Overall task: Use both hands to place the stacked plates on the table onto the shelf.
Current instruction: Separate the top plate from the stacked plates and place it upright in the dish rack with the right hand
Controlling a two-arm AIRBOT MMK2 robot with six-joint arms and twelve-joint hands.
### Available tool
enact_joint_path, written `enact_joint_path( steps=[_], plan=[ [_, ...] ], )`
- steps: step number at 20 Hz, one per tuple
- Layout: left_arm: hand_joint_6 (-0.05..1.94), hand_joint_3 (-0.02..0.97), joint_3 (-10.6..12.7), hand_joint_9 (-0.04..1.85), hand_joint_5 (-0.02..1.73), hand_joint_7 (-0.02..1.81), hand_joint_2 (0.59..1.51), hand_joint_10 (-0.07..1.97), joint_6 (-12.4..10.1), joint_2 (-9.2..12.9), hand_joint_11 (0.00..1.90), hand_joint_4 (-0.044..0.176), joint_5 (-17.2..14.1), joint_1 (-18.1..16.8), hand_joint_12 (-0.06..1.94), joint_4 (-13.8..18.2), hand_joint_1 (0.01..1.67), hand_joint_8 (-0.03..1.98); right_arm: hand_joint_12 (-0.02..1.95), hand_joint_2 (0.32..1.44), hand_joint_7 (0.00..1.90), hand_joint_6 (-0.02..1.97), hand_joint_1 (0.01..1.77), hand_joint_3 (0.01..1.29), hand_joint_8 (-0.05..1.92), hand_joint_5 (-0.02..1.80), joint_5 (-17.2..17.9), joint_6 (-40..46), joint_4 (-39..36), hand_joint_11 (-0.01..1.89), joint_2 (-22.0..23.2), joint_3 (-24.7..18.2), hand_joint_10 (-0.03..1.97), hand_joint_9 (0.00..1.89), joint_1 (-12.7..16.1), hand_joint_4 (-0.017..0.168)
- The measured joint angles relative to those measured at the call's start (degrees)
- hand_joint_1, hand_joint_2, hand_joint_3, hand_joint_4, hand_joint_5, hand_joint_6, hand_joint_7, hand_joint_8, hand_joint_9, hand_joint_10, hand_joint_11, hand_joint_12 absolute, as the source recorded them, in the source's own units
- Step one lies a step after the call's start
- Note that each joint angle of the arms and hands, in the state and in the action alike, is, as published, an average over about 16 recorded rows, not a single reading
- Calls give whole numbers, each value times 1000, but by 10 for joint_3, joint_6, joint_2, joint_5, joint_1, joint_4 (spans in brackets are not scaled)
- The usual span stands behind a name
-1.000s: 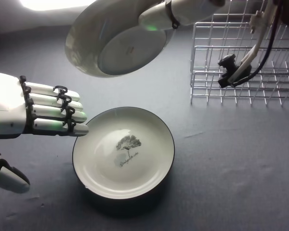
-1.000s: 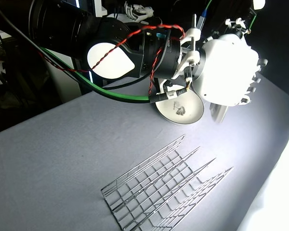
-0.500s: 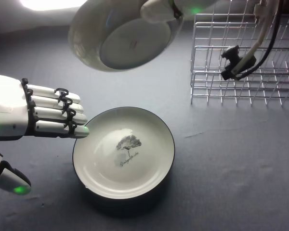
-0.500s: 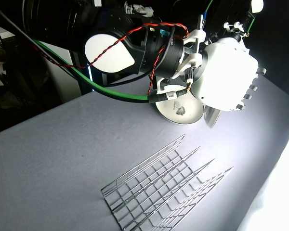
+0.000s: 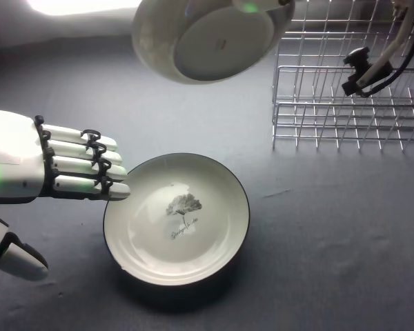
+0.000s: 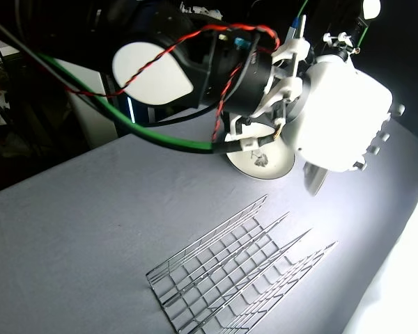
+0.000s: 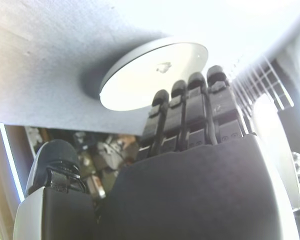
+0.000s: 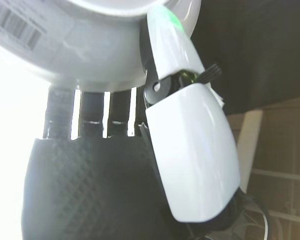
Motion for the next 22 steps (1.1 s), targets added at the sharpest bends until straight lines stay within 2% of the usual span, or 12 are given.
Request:
enact_joint_path(
  steps=[13, 22],
  plan=[
    [6, 19, 3, 16, 22, 13, 1116, 4, 5, -17, 13, 6, 18, 2, 9, -3, 13, 12, 1609, 1115, 898, 1148, 1351, 14, 1016, 787, -3, -6, -18, 627, 52, 4, 1383, 795, -1, -8],
    [5, 18, 5, 22, 22, 17, 1117, 5, 8, -34, 13, 6, 36, 4, 9, -4, 14, 13, 1589, 1104, 916, 1104, 1351, 15, 998, 808, 1, -7, -46, 640, 94, 8, 1363, 810, -17, -8]
  ],
)
